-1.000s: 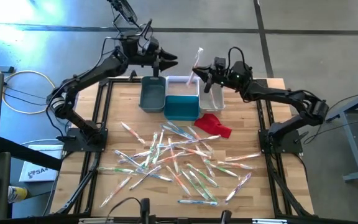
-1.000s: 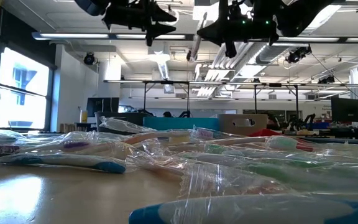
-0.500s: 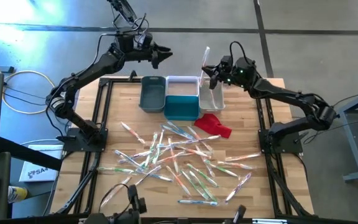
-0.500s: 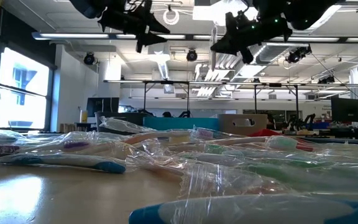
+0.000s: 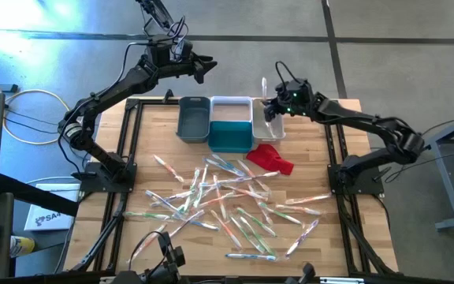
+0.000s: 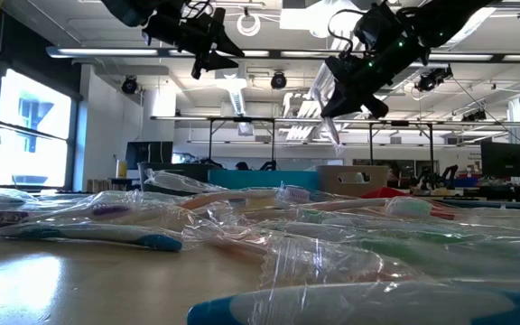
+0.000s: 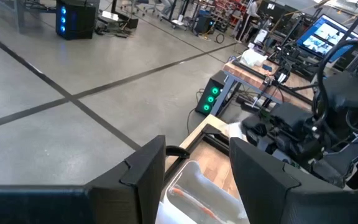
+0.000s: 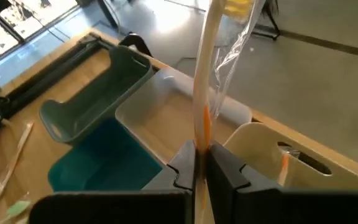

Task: Pick & Place Toothbrushes
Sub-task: Put the orange toothbrush into the white bin, then put the green toothbrush into the transparent bin

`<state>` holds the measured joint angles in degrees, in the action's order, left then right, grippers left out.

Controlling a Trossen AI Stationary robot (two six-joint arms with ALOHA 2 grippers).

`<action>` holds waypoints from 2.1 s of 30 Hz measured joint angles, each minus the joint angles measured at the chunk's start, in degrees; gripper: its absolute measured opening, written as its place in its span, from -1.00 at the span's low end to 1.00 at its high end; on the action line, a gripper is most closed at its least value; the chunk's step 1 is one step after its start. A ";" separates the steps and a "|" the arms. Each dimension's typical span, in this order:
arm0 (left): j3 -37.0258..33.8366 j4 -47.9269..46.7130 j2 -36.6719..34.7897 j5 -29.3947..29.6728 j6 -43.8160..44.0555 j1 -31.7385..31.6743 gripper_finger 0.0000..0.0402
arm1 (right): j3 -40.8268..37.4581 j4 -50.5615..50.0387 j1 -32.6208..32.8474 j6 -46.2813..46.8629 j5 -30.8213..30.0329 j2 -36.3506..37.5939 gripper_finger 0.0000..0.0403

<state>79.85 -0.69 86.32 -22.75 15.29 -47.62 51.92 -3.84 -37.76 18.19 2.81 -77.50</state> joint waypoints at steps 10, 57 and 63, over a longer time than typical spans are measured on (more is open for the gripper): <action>0.00 -2.83 0.00 -0.01 0.02 0.07 -0.13 | 0.00 -1.07 0.64 -0.38 -4.24 -6.30 -0.95; 0.00 -4.22 0.02 -0.10 0.02 0.02 -0.13 | 0.00 -4.50 0.61 -0.69 -2.23 -4.12 -0.56; 0.00 -4.22 0.02 -0.10 0.02 0.02 -0.13 | 0.00 -4.05 0.62 -5.93 4.12 3.52 -0.55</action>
<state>79.85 -4.91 86.35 -22.85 15.31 -47.60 51.92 -7.89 -37.14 12.26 6.93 -73.98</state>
